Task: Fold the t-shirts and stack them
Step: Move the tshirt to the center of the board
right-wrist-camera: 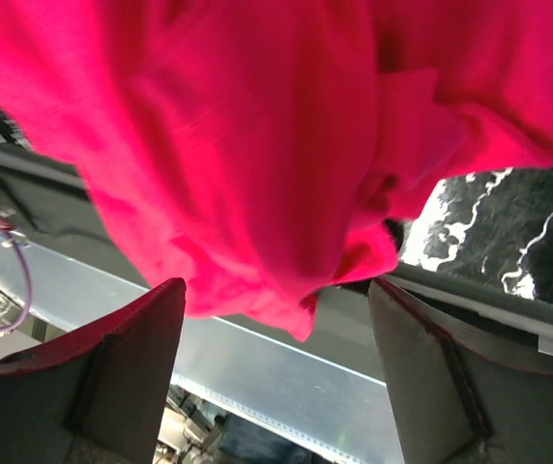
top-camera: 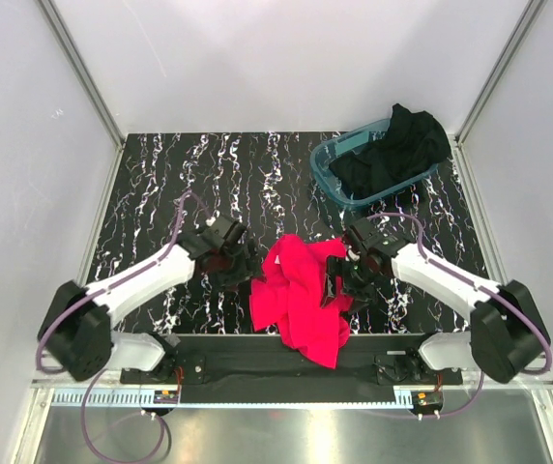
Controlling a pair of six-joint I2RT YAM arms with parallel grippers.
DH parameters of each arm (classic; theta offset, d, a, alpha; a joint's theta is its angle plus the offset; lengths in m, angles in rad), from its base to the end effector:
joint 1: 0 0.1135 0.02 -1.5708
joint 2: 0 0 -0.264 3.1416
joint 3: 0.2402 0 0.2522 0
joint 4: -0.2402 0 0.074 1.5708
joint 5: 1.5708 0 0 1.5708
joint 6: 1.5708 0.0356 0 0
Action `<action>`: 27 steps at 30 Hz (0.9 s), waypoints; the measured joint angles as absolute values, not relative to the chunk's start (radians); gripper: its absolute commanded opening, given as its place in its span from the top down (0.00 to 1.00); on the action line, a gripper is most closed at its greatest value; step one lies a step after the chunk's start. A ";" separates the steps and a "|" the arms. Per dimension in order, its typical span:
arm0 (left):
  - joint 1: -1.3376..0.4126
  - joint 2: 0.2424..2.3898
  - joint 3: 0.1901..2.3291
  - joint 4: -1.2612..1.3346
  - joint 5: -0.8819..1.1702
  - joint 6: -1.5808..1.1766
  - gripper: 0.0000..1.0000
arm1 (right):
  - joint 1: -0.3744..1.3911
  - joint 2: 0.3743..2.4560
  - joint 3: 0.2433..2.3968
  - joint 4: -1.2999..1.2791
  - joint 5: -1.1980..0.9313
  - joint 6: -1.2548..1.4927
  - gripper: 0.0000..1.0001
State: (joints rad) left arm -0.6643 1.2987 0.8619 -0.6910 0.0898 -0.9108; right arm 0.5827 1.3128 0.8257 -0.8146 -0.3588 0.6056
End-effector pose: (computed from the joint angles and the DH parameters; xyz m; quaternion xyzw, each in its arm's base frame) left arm 0.1896 -0.1525 0.2196 -0.1100 0.9684 -0.1864 0.1238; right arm 0.1816 0.1347 0.2037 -0.0128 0.9753 0.2204 0.0104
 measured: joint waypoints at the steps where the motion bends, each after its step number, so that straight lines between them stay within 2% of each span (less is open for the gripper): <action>1: -0.660 1.320 0.861 -0.673 0.094 -0.911 0.19 | 0.583 1.328 0.813 -0.800 -0.361 0.604 0.19; 4: -0.643 1.398 0.852 -0.607 0.132 -0.911 0.21 | 0.582 1.374 0.792 -0.765 -0.377 0.601 0.24; 7: -0.632 1.471 0.836 -0.555 0.165 -0.910 0.24 | 0.582 1.399 0.788 -0.735 -0.394 0.598 0.36; 11: -0.616 1.514 0.807 -0.493 0.215 -0.905 0.34 | 0.582 1.412 0.788 -0.704 -0.416 0.597 0.47; 15: -0.587 1.533 0.794 -0.435 0.264 -0.894 0.56 | 0.582 1.431 0.794 -0.688 -0.431 0.596 0.61; 16: -0.579 1.535 0.786 -0.421 0.276 -0.891 0.71 | 0.582 1.438 0.797 -0.687 -0.433 0.595 0.65; 18: -0.560 1.535 0.768 -0.400 0.297 -0.888 0.85 | 0.582 1.453 0.807 -0.688 -0.437 0.594 0.73; 19: -0.550 1.535 0.759 -0.393 0.306 -0.880 0.96 | 0.582 1.460 0.813 -0.689 -0.438 0.591 0.78; 20: -0.543 1.534 0.752 -0.392 0.316 -0.870 1.00 | 0.582 1.466 0.822 -0.690 -0.439 0.587 0.83; 23: -0.479 1.511 0.746 -0.405 0.324 -0.849 1.00 | 0.582 1.477 0.852 -0.698 -0.444 0.577 0.92; 27: -0.364 1.400 0.774 -0.497 0.298 -0.800 1.00 | 0.582 1.479 0.914 -0.727 -0.457 0.561 0.93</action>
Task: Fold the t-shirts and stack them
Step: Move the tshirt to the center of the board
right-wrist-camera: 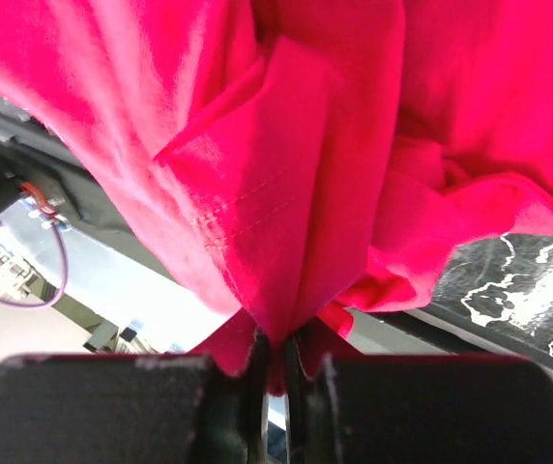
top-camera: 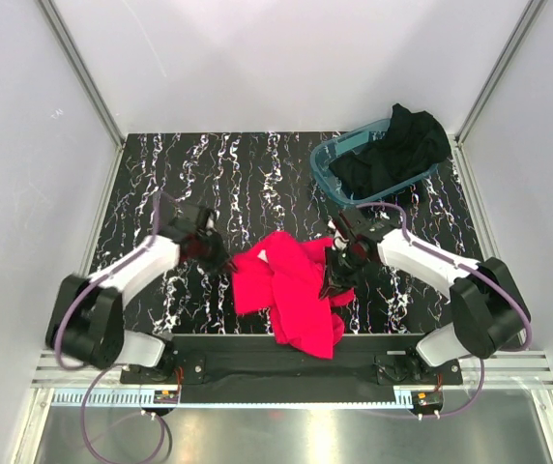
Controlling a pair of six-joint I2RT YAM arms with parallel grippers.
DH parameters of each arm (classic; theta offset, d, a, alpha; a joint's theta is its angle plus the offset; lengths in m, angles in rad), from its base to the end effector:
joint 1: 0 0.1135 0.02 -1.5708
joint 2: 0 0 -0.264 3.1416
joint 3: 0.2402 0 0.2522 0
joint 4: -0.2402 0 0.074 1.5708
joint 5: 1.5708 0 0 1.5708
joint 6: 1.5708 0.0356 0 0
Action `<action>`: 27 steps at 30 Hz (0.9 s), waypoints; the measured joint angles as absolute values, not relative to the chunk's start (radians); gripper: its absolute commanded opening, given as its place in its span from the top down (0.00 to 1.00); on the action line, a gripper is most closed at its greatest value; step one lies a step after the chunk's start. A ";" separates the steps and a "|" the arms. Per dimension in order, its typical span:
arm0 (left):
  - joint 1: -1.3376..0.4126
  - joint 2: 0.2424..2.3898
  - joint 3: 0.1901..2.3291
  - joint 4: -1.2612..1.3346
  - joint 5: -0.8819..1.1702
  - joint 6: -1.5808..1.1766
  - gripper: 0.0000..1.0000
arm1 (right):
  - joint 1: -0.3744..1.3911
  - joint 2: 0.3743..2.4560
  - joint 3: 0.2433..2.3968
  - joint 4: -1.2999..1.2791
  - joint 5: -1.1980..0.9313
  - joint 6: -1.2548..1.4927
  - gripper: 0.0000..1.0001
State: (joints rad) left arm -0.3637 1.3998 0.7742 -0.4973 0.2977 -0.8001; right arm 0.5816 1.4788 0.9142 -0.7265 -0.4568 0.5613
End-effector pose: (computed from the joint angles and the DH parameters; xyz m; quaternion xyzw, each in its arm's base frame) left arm 0.2351 -0.1007 0.1815 -0.1766 0.9485 -0.2415 0.1040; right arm 0.2120 0.1582 0.1942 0.0413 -0.9642 -0.2620 0.0071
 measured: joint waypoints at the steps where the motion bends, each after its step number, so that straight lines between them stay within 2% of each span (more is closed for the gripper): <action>1: -0.336 1.359 0.809 -0.554 0.272 -0.781 1.00 | 0.582 1.479 0.930 -0.736 -0.461 0.556 0.93; 6: -0.272 1.186 1.108 -0.751 0.039 -0.688 1.00 | 0.624 1.480 1.073 -0.796 -0.508 0.528 0.93; 12: -0.220 1.066 1.502 -0.891 -0.289 -0.595 1.00 | 0.811 1.580 1.424 -0.875 -0.613 0.473 0.94; 16: -0.207 1.020 1.666 -0.854 -0.462 -0.527 1.00 | 0.933 1.671 1.700 -0.888 -0.731 0.449 0.94; 18: -0.206 1.005 1.702 -0.797 -0.506 -0.496 1.00 | 0.958 1.678 1.771 -0.875 -0.781 0.450 0.94; 23: -0.203 1.047 1.777 -0.615 -0.537 -0.421 1.00 | 0.951 1.660 1.811 -0.810 -0.870 0.469 0.94; 27: -0.200 1.212 1.863 -0.513 -0.462 -0.399 1.00 | 0.884 1.610 1.688 -0.746 -0.902 0.506 0.94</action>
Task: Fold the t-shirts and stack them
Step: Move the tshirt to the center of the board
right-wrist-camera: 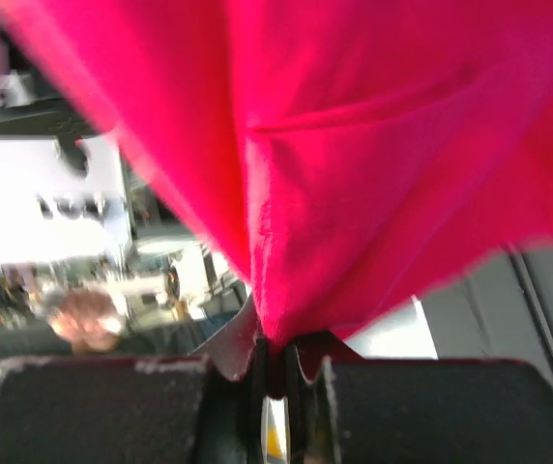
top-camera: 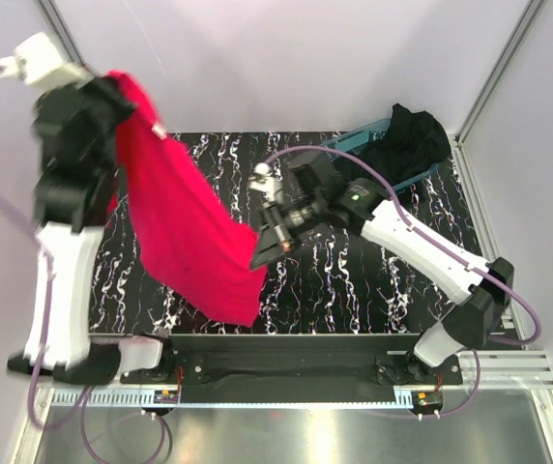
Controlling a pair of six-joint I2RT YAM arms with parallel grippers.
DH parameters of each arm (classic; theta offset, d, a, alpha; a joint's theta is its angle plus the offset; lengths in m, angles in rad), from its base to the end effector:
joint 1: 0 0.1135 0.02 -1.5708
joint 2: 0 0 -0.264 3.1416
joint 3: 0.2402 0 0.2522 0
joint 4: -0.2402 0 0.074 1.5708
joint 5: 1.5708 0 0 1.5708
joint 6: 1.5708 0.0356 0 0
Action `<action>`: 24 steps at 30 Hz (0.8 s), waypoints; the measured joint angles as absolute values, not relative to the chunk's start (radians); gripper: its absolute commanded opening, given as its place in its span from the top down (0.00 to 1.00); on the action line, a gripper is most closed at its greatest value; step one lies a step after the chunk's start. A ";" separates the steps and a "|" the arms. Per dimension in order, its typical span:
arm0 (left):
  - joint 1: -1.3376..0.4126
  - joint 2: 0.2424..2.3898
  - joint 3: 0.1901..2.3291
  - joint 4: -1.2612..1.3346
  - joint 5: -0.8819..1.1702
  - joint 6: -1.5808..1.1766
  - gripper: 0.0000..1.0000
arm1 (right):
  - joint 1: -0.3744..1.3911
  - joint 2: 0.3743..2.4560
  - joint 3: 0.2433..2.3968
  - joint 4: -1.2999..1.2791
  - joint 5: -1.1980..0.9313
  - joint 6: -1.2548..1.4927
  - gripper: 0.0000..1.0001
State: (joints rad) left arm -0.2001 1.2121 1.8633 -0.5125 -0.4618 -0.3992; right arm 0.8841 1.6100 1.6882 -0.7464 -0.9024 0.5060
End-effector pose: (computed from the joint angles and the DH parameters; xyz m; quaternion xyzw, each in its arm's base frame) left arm 0.1900 -0.0223 0.5715 -0.2353 0.6187 -0.0733 0.7460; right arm 0.1973 0.2847 0.3967 -0.3390 0.7597 0.5527 0.0501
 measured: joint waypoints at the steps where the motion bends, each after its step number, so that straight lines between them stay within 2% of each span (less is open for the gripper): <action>1: -0.200 1.256 1.876 -0.494 -0.432 -0.398 1.00 | 0.847 1.588 1.629 -0.729 -0.904 0.522 0.94; 8: -0.230 1.740 2.003 -0.440 -0.129 -0.406 1.00 | 0.556 1.481 1.304 -0.676 -0.828 0.612 0.94; 12: -0.291 1.957 2.003 -0.438 -0.036 -0.392 1.00 | 0.535 1.474 1.242 -0.738 -0.744 0.611 0.95; 18: -0.353 2.112 2.094 -0.465 0.045 -0.391 1.00 | 0.533 1.488 1.239 -0.822 -0.614 0.583 0.99; 24: -0.339 2.072 2.108 -0.448 0.041 -0.381 1.00 | 0.530 1.560 1.221 -0.834 -0.589 0.579 0.99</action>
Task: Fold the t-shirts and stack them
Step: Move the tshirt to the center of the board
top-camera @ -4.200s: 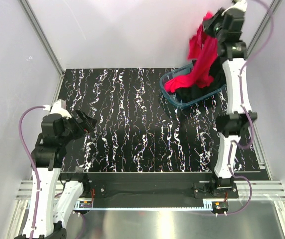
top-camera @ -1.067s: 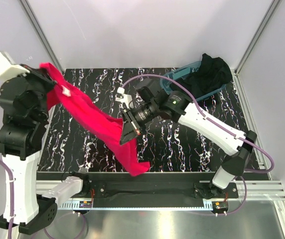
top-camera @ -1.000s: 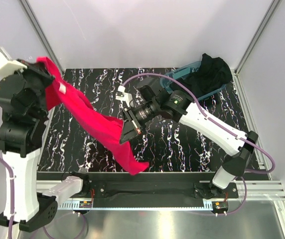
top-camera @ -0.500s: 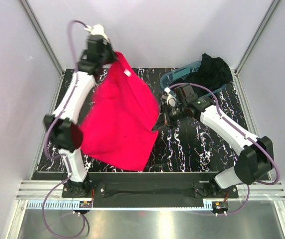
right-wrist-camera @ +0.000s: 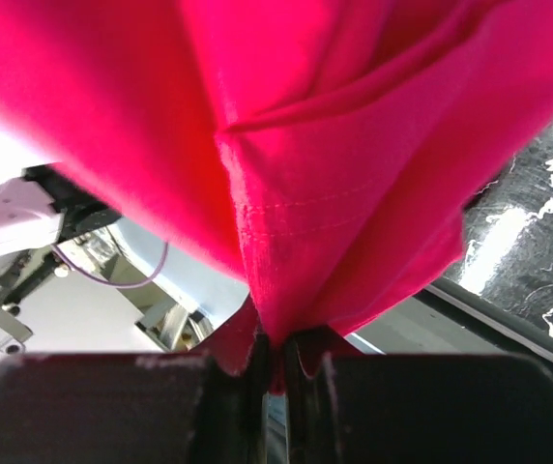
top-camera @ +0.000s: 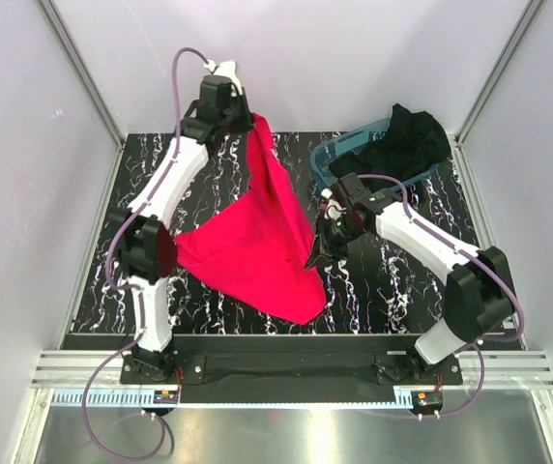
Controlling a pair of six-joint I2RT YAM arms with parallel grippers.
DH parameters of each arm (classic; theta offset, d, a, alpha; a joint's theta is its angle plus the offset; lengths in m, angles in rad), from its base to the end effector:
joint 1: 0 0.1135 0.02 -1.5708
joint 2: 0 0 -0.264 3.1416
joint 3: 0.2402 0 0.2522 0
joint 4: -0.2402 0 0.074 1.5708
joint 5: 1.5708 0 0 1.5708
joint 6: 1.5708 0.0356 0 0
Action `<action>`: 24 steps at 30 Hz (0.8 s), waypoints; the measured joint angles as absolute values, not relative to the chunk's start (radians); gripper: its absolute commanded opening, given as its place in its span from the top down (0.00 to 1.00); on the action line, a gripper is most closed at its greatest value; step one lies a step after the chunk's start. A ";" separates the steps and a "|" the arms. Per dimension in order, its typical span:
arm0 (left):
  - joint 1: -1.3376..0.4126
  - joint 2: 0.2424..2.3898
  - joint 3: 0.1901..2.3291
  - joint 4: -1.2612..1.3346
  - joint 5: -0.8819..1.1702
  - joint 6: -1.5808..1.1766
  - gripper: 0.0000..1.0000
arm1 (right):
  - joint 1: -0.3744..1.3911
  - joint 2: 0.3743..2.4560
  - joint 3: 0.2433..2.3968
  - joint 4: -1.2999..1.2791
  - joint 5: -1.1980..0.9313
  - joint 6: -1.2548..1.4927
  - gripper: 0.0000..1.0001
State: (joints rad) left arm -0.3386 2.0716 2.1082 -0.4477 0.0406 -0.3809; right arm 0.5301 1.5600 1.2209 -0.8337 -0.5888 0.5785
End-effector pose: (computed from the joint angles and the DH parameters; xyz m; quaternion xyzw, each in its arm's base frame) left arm 0.4615 -0.1641 0.3702 -0.0066 0.8364 -0.2087 0.5067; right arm 0.2560 0.1729 0.2571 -0.0346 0.9392 0.3414 0.0111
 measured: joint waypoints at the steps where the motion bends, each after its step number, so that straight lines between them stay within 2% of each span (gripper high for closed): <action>1: -0.334 2.043 2.088 -0.446 0.029 -0.379 1.00 | 0.535 1.573 1.219 -0.833 -0.593 0.574 0.99; 6: -0.284 1.828 1.962 -0.467 -0.073 -0.357 1.00 | 0.656 1.673 1.338 -0.862 -0.596 0.528 0.98; 12: -0.172 1.482 1.924 -0.448 -0.230 -0.246 1.00 | 0.926 1.859 1.777 -0.856 -0.661 0.466 0.98; 16: -0.166 1.273 1.937 -0.382 -0.303 -0.128 1.00 | 1.054 1.913 2.009 -0.822 -0.734 0.472 0.98; 20: -0.168 1.148 1.969 -0.268 -0.373 -0.019 1.00 | 1.120 1.909 2.096 -0.748 -0.799 0.513 0.98; 24: -0.167 1.157 2.028 -0.163 -0.397 0.038 1.00 | 1.120 1.902 2.105 -0.698 -0.829 0.538 0.98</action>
